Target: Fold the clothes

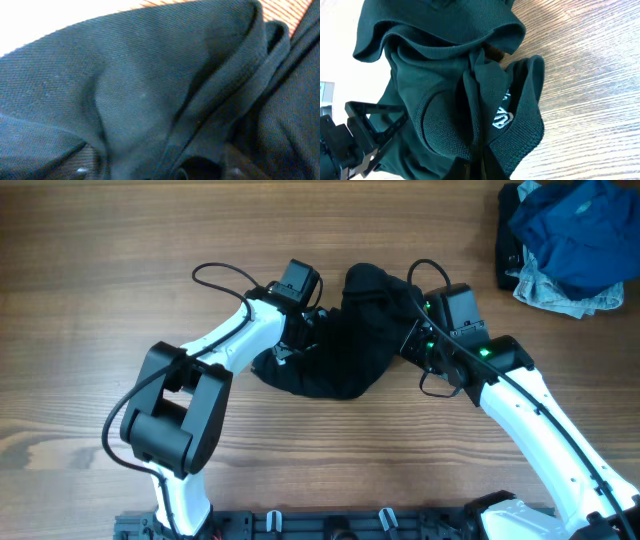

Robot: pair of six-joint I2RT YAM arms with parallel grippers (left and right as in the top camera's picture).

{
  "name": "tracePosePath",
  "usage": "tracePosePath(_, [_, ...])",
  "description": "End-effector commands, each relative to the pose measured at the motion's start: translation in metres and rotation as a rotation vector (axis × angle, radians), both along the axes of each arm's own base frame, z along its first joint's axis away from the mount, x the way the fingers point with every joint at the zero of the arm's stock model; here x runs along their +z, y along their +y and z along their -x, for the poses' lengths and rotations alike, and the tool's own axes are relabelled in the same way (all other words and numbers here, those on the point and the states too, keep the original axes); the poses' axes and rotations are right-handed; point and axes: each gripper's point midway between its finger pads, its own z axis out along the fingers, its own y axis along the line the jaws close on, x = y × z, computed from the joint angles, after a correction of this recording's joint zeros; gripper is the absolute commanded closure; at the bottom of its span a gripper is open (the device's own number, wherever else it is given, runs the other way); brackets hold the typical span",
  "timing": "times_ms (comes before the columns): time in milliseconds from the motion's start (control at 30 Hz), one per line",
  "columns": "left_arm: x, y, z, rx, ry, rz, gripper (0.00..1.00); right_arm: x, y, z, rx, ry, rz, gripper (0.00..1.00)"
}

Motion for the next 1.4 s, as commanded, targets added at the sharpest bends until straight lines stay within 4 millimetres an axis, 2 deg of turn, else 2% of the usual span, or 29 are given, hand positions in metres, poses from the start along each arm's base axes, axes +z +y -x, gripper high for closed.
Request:
tracePosePath(0, [-0.030, 0.007, 0.019, 0.004, 0.104, -0.033, 0.69, 0.015, -0.003, -0.011, -0.003, -0.055, 0.020, 0.96])
tracePosePath(67, [-0.032, 0.016, 0.024, 0.008, 0.120, -0.073, 0.82, 0.015, -0.003, -0.011, -0.002, -0.055, 0.020, 0.96])
tracePosePath(100, [-0.032, 0.018, 0.027, 0.008, 0.133, -0.083, 0.96, 0.015, -0.003, -0.011, -0.002, -0.055, 0.019, 0.96])
tracePosePath(167, [-0.033, 0.023, 0.032, 0.010, 0.154, -0.107, 0.96, 0.015, -0.003, -0.011, -0.002, -0.055, 0.020, 0.96])
tracePosePath(233, [-0.034, 0.037, 0.032, 0.029, 0.154, -0.165, 0.96, 0.015, -0.003, -0.010, -0.002, -0.055, 0.020, 0.96])
tracePosePath(333, [-0.035, 0.079, 0.019, 0.131, 0.168, -0.206, 0.96, 0.015, -0.004, -0.011, -0.005, -0.057, 0.025, 0.96])
tracePosePath(400, [-0.035, 0.140, 0.000, 0.261, 0.179, -0.199, 0.96, 0.015, -0.010, -0.013, -0.023, -0.065, 0.054, 0.96])
tracePosePath(567, [-0.035, 0.244, -0.012, 0.516, 0.183, -0.178, 0.96, 0.015, -0.020, -0.016, -0.053, -0.068, 0.063, 0.96])
tracePosePath(667, [-0.030, 0.285, -0.013, 0.626, 0.175, -0.166, 0.96, 0.015, -0.018, -0.015, -0.047, -0.063, 0.054, 0.96])
tracePosePath(700, [-0.028, 0.292, -0.014, 0.641, 0.171, -0.165, 0.96, 0.014, -0.018, -0.014, -0.045, -0.060, 0.052, 0.96])
tracePosePath(800, [-0.002, 0.323, -0.018, 0.672, 0.135, -0.235, 0.96, 0.012, -0.014, -0.008, -0.004, -0.037, 0.048, 0.96])
tracePosePath(867, [0.023, 0.330, -0.022, 0.681, 0.098, -0.260, 0.96, 0.011, -0.011, -0.006, 0.026, -0.030, 0.041, 0.96])
tracePosePath(967, [0.070, 0.327, -0.023, 0.683, 0.008, -0.254, 0.95, 0.011, 0.008, 0.006, 0.090, 0.023, -0.061, 0.96])
tracePosePath(1000, [0.086, 0.326, -0.019, 0.674, -0.016, -0.257, 0.84, 0.011, 0.011, 0.015, 0.108, 0.063, -0.075, 0.96])
tracePosePath(1033, [0.092, 0.325, -0.016, 0.666, -0.022, -0.262, 0.78, 0.011, 0.009, 0.022, 0.125, 0.092, -0.058, 0.96])
tracePosePath(1067, [0.100, 0.324, -0.010, 0.665, -0.022, -0.263, 0.57, 0.013, 0.005, 0.032, 0.140, 0.134, -0.033, 0.96])
tracePosePath(1200, [0.101, 0.320, 0.004, 0.634, 0.024, -0.272, 0.51, 0.019, -0.004, 0.050, 0.170, 0.210, 0.019, 0.94])
tracePosePath(1233, [0.101, 0.320, 0.006, 0.633, 0.031, -0.274, 0.50, 0.019, -0.005, 0.054, 0.224, 0.215, 0.040, 0.87])
tracePosePath(1333, [0.101, 0.319, 0.005, 0.628, 0.031, -0.275, 0.50, 0.014, -0.012, 0.073, 0.254, 0.291, 0.070, 0.82])
tracePosePath(1367, [0.101, 0.314, 0.004, 0.615, 0.028, -0.276, 0.50, 0.013, -0.013, 0.079, 0.278, 0.311, 0.081, 0.49])
